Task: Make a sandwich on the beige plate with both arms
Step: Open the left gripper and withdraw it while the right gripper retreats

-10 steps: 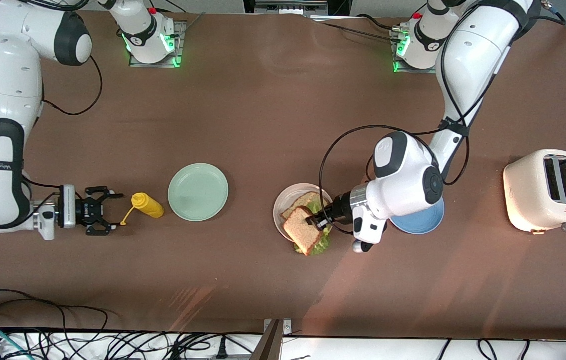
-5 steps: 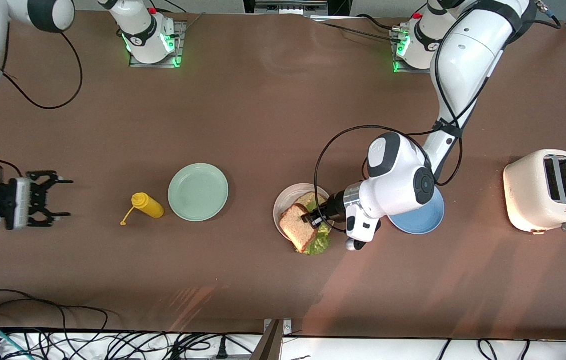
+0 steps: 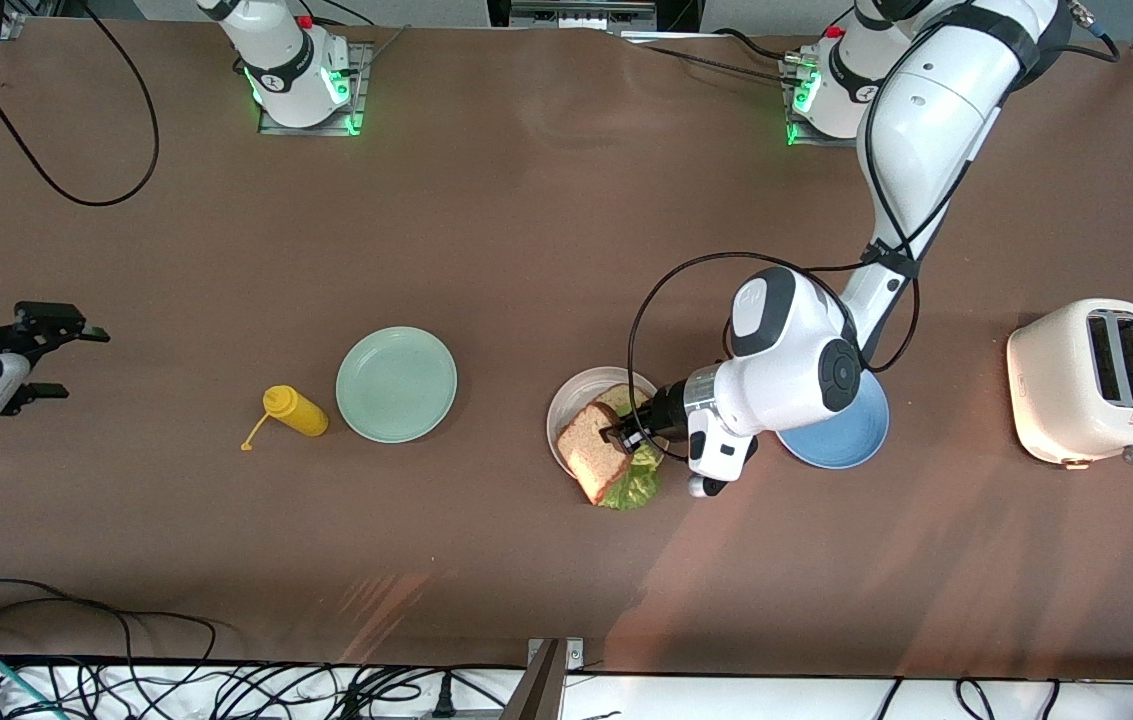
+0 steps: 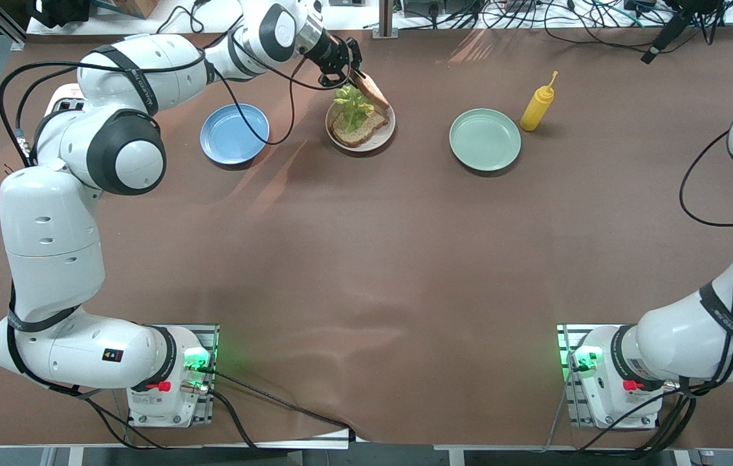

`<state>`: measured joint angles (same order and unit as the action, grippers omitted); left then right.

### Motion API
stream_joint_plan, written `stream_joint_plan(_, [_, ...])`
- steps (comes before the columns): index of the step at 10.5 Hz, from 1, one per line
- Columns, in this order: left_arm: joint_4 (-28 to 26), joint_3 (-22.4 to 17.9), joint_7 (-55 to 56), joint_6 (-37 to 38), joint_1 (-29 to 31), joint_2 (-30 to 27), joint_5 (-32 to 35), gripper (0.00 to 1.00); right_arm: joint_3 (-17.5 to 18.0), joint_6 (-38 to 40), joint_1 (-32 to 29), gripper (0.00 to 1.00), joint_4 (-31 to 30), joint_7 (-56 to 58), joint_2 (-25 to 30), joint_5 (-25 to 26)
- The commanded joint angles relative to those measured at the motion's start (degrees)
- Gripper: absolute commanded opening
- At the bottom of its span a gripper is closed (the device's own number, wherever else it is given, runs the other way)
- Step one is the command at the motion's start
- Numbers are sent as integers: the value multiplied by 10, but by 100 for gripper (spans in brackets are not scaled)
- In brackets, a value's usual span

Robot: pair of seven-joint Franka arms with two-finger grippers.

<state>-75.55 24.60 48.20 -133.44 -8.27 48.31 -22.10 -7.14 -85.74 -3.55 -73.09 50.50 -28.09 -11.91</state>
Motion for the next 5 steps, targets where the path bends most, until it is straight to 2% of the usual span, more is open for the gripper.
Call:
stream_joint_plan(1, [-4,-8,-6,19,2,-6,-8,84,27,-37,2,100,-92,-193,78,38])
stream_joint_plan(3, [-4,-19,-8,40,9,-9,-8,89,42,-57,5,100,-113,-268,116,63])
stream_joint_plan(5, [-4,-24,-8,74,19,-11,17,92,42,-14,13,100,-91,-417,112,70])
